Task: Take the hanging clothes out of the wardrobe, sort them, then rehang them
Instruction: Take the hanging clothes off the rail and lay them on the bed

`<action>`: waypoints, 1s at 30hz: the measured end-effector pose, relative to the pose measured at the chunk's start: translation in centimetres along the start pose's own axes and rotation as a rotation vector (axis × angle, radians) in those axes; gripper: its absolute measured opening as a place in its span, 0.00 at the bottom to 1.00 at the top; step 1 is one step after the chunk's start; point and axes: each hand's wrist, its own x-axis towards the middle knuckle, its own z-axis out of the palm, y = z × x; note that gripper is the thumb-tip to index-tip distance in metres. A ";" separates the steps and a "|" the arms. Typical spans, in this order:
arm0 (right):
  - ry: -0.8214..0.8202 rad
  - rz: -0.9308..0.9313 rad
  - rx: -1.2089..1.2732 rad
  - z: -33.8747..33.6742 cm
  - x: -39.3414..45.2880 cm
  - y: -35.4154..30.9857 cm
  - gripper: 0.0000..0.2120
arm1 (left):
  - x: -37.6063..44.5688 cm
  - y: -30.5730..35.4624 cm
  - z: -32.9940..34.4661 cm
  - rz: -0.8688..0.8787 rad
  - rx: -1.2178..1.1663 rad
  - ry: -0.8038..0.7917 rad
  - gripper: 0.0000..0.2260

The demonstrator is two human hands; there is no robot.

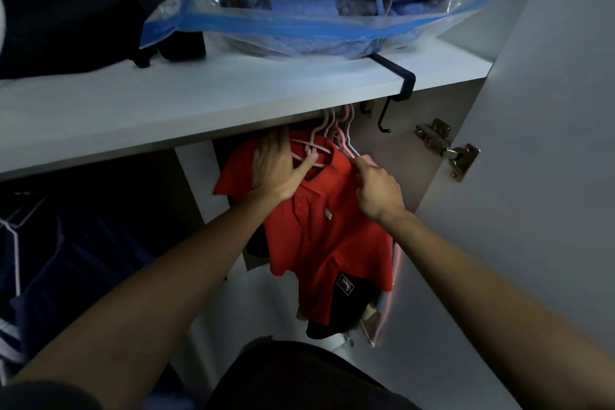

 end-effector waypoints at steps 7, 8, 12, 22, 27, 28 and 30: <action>0.047 0.026 0.044 -0.5 -1.0 -0.5 0.22 | 0.0 -3.0 -1.2 0.073 0.003 0.026 0.35; 0.042 0.030 0.043 -0.5 -1.0 -0.4 0.21 | -0.1 -3.4 -1.5 0.061 -0.016 0.015 0.34; 0.033 0.031 0.046 -0.8 -0.8 -0.1 0.16 | -0.9 -6.4 -2.7 0.026 -0.069 -0.035 0.31; 0.175 0.021 0.018 -2.7 -0.2 -1.3 0.15 | -1.2 -6.3 -5.1 -0.029 -0.080 0.062 0.23; 0.199 0.004 0.011 -3.5 -1.0 -1.7 0.15 | -2.1 -6.3 -5.7 0.009 -0.086 0.067 0.21; 0.191 0.003 0.014 -3.4 -1.6 -1.5 0.14 | -2.7 -6.4 -5.8 0.019 -0.104 0.060 0.20; 0.174 0.009 0.032 -3.2 -3.2 -1.2 0.16 | -4.3 -6.5 -6.0 0.042 -0.163 0.032 0.19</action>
